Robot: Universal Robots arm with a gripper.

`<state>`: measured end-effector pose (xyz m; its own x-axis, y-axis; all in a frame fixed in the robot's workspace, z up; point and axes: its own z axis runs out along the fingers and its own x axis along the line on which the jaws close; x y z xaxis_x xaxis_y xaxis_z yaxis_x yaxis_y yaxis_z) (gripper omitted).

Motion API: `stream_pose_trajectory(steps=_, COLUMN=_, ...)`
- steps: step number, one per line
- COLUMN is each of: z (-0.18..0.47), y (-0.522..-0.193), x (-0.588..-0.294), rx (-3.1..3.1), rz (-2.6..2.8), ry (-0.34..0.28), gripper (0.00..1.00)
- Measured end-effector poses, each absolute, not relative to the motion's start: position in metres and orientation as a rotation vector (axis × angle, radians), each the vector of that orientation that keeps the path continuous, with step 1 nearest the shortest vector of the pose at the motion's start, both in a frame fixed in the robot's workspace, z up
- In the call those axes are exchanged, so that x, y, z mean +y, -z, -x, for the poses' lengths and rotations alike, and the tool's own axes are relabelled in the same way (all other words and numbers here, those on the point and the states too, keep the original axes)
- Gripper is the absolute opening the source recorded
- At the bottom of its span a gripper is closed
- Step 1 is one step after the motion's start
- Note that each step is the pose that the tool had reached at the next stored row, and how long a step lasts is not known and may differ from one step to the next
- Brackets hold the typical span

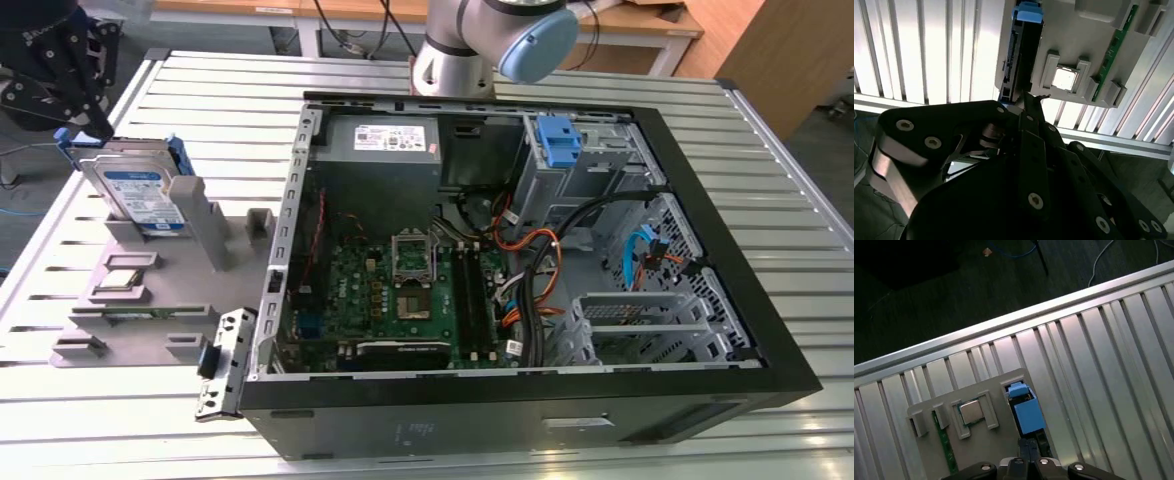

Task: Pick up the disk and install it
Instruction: 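Pick up the disk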

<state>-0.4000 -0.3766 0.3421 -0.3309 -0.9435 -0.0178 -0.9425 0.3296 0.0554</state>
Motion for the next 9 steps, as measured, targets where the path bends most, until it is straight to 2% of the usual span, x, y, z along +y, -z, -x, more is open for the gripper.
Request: stream_pose_trajectory(steps=9, z=0.4000, y=-0.3415, x=-0.3766, rx=-2.464, rz=-1.942, ry=0.102, gripper=0.10)
